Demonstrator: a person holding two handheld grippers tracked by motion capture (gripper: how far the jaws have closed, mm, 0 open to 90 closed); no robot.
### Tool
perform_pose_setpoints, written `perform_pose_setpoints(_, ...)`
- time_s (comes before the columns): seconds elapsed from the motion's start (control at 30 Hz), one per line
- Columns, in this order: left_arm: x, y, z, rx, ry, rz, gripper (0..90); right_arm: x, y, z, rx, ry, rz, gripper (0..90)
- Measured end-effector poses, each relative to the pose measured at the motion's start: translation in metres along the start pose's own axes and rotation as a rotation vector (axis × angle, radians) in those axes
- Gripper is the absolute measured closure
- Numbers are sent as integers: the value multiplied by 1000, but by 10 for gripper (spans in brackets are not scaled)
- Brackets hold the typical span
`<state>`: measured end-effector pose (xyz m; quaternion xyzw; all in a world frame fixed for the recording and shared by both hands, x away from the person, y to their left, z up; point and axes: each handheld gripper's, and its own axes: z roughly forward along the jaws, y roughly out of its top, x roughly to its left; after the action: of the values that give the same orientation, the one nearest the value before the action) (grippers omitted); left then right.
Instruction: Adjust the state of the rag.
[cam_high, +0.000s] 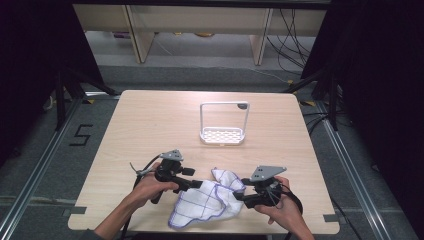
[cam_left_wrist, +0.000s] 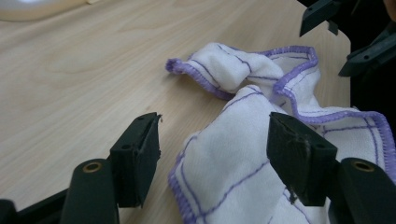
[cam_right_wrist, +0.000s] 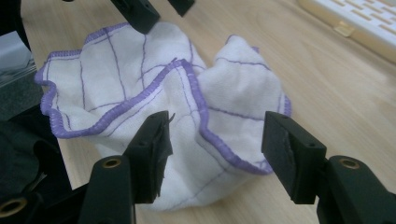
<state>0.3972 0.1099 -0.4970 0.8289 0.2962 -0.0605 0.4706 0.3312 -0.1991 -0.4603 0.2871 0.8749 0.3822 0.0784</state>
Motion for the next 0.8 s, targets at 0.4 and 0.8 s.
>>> perform_pose_setpoints(0.4,-7,3,13,40,-78,144,801,6,6,25,99,83,-158,876)
perform_pose_setpoints(0.8,-12,-6,-60,-87,265,143,804,-30,43,10,-10,6,-296,876)
